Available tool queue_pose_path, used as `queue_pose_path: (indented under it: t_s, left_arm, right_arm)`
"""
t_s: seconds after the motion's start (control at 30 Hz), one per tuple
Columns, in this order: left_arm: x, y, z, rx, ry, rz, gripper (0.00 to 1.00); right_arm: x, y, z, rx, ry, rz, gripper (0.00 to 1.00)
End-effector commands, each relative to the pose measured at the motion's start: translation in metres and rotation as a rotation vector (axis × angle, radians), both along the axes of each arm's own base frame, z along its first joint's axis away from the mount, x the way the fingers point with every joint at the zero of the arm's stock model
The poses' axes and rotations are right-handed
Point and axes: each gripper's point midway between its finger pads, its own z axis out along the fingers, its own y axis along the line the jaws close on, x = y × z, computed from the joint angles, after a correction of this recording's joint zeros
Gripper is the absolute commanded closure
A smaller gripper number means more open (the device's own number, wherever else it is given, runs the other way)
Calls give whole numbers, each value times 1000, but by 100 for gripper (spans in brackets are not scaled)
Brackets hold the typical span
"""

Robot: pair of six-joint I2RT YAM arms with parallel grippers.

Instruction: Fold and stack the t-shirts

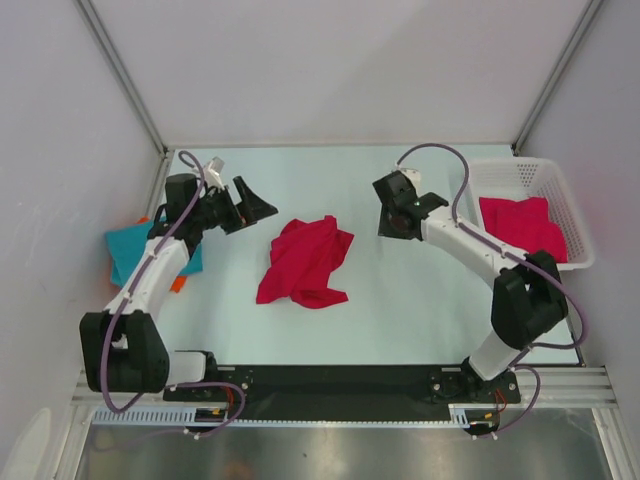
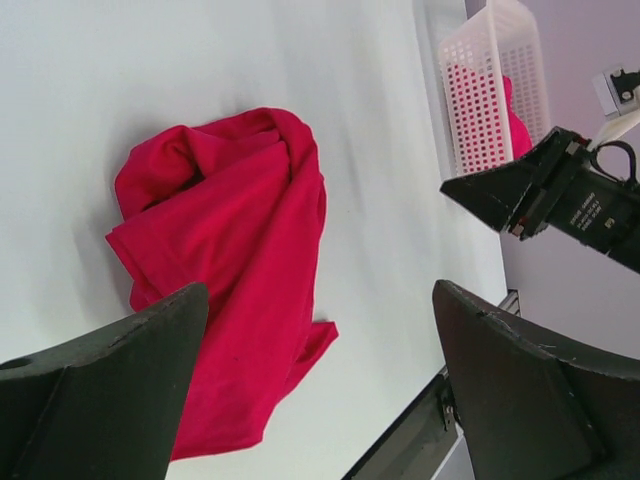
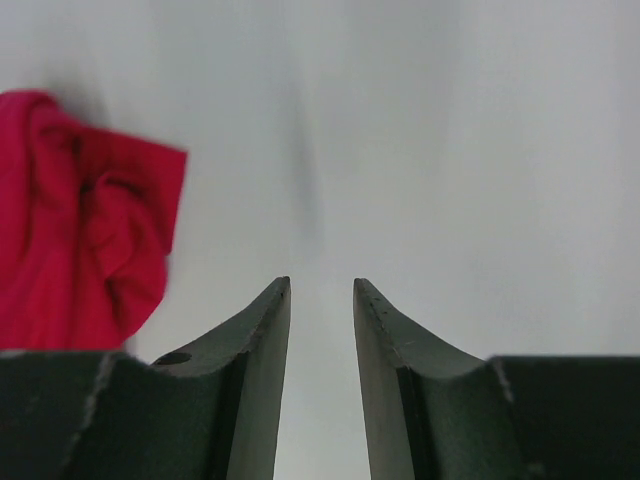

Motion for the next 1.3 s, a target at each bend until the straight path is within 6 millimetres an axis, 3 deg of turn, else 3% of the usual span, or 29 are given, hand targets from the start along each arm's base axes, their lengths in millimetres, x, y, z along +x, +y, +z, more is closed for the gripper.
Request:
queue_pose_path:
  t_s: [0.0, 0.03, 0.27, 0.43, 0.53, 0.7, 0.73, 0.8, 0.83, 0.97, 1.2, 1.27]
  left_arm:
    - [-10, 5, 22, -15, -80, 46, 0]
    - [-15, 5, 27, -14, -98, 49, 0]
    - [-45, 8, 6, -5, -62, 65, 0]
    - [-47, 5, 5, -19, -46, 51, 0]
    - [-47, 3, 2, -22, -32, 40, 0]
    - [-57, -10, -27, -20, 43, 12, 0]
    - [-63, -21, -35, -15, 73, -23, 0]
    - [-66, -31, -45, 12, 91, -40, 0]
    - [-71, -45, -50, 28, 103, -79, 0]
    - [-73, -61, -60, 80, 127, -110, 0]
    - [-71, -55, -68, 269, 108, -71, 0]
    - [-64, -43, -69, 394, 94, -17, 0]
  right_arm:
    - [-18, 12, 25, -40, -65, 53, 63]
    - [-22, 16, 27, -27, -72, 68, 63]
    - [-56, 47, 7, -31, -17, 194, 62]
    - [-63, 56, -4, -32, 20, 221, 61]
    - [-67, 74, -8, 7, 22, 256, 60]
    - [-80, 113, -29, 60, 55, 335, 60]
    - [-80, 116, -37, 41, 73, 343, 60]
    - [-75, 128, -33, 31, 63, 367, 60]
    - [-75, 127, -36, 13, 78, 370, 60]
    - [-70, 135, -29, 14, 63, 386, 60]
    - [-74, 133, -31, 25, 60, 385, 60]
    - [-75, 129, -32, 19, 57, 377, 60]
